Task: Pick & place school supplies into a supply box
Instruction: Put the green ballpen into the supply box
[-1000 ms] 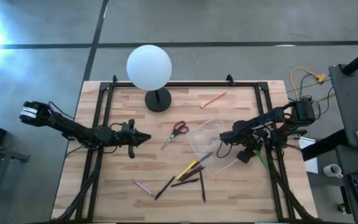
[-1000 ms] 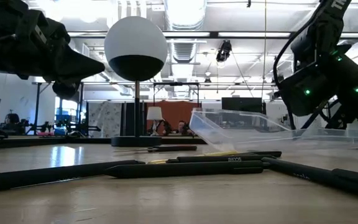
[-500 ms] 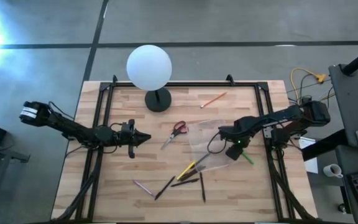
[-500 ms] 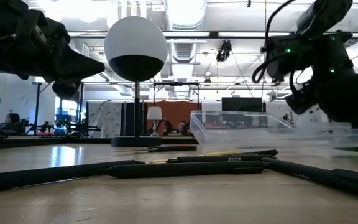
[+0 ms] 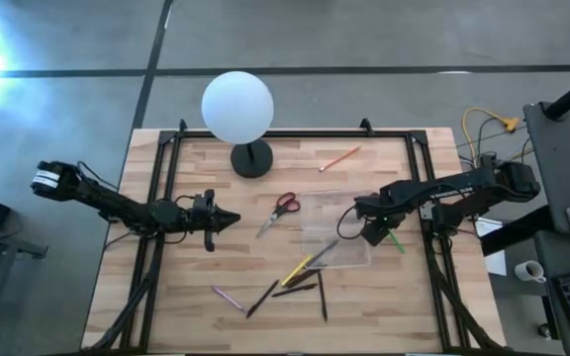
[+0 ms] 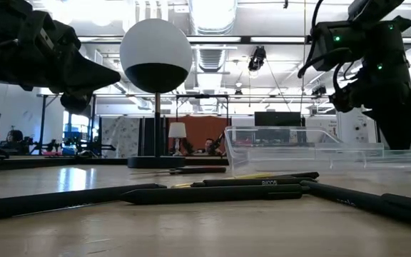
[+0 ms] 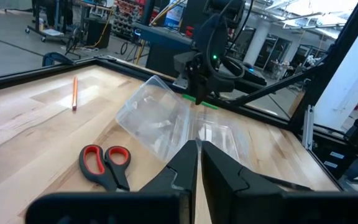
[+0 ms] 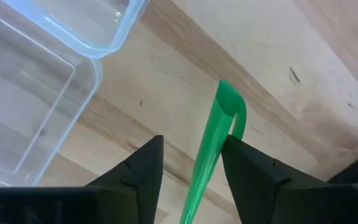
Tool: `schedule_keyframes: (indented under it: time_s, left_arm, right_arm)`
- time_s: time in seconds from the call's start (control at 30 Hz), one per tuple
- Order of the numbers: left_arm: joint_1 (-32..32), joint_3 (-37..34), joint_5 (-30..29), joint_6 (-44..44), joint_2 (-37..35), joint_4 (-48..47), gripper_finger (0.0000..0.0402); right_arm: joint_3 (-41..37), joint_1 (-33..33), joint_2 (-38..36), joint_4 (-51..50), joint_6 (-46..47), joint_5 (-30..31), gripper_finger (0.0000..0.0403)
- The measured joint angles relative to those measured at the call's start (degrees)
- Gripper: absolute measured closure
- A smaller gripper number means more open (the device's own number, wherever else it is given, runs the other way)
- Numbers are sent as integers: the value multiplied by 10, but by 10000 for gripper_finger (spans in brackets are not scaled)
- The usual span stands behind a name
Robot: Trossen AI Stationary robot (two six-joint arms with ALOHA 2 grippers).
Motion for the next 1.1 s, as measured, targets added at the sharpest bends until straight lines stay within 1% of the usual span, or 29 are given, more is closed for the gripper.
schedule_keyframes:
  time_s: [0.13,0.23,0.43,0.67,0.77,1.1]
  left_arm:
    - [0,0,0,0,0,0,395]
    - [0,0,0,0,0,0,395]
    - [0,0,0,0,0,0,395]
    - [0,0,0,0,0,0,395]
    - [0,0,0,0,0,0,395]
    - [0,-1,0,0,0,0,395]
  right_arm:
    - [0,0,16,1,-8,0,229]
    - [0,0,29,2,-9,14,223]
    - [0,0,35,7,-15,34,231]
    - [0,0,32,8,-29,78,260]
    - [5,0,25,8,-32,85,276]
    - [58,0,3,6,-69,140,344]
